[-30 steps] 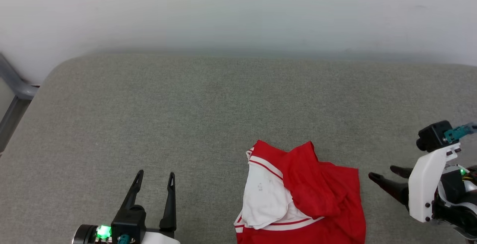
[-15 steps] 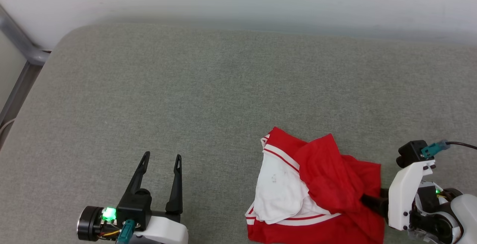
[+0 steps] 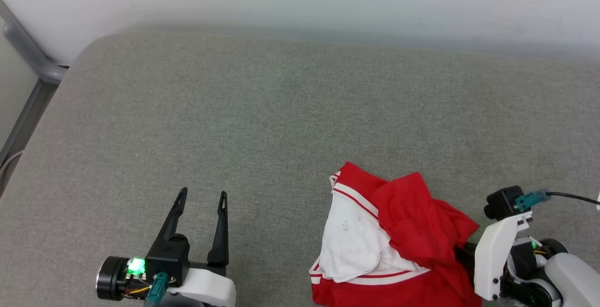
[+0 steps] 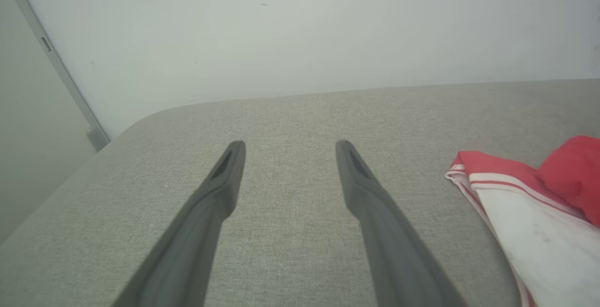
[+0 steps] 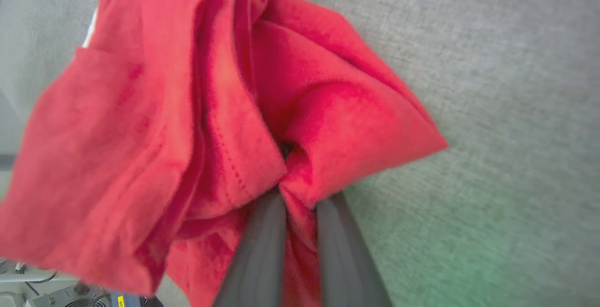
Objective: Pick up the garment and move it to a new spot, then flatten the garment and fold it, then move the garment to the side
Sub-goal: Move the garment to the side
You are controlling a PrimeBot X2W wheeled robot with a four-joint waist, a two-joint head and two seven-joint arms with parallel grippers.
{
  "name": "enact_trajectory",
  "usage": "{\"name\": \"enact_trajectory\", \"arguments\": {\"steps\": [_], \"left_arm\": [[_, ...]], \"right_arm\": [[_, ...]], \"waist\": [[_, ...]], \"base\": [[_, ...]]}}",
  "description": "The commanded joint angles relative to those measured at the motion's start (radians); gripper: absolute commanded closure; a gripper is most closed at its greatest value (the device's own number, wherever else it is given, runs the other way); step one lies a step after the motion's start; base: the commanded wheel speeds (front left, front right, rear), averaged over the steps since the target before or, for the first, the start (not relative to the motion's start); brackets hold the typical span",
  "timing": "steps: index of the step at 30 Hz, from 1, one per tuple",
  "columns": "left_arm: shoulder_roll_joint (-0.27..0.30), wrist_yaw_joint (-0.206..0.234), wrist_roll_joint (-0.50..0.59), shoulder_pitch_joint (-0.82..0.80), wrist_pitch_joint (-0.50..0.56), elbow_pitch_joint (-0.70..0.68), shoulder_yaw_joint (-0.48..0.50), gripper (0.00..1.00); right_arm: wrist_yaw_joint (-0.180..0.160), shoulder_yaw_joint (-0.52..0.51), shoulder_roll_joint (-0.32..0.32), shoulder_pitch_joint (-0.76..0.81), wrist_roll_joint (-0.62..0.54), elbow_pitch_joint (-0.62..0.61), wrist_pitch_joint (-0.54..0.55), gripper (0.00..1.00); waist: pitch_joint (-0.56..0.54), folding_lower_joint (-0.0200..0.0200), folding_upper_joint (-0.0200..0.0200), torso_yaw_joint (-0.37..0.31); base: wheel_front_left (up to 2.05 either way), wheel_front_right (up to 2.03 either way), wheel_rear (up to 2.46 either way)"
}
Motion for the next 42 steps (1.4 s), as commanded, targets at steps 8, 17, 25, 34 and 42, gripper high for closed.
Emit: {"name": "enact_trajectory", "arguments": {"steps": [8, 17, 25, 34, 42], "left_arm": [[0.001, 0.005, -0.007, 0.041, -0.005, -0.005, 0.013, 0.0], [0.005, 0.005, -0.011, 0.055, -0.005, -0.022, 0.035, 0.0], [0.013, 0.009, 0.002, 0.032, -0.004, -0.051, 0.048, 0.0], [0.04, 0.003, 0.013, -0.031, -0.004, -0.101, 0.068, 0.0], [0.058, -0.005, 0.022, -0.1, -0.004, -0.139, 0.065, 0.0]], "right_arm": [[-0.002, 0.039, -0.061, -0.062, -0.052, -0.074, -0.142, 1.0], [-0.002, 0.063, -0.139, -0.102, -0.107, -0.211, -0.162, 1.0], [-0.002, 0.02, -0.214, -0.133, -0.097, -0.276, -0.116, 1.0], [-0.002, -0.042, -0.32, -0.211, -0.111, -0.205, -0.08, 1.0], [-0.002, -0.087, -0.4, -0.321, -0.17, -0.049, -0.085, 1.0]], "waist": [[-0.047, -0.0001, 0.0, -0.063], [-0.058, -0.0001, 0.0, -0.205], [-0.012, -0.0001, 0.0, -0.318], [0.119, -0.0001, 0.0, -0.345], [0.239, -0.0001, 0.0, -0.31]], "base": [[0.0, 0.0, 0.0], [0.0, 0.0, 0.0], [0.0, 0.0, 0.0], [0.0, 0.0, 0.0], [0.0, 0.0, 0.0]]}}
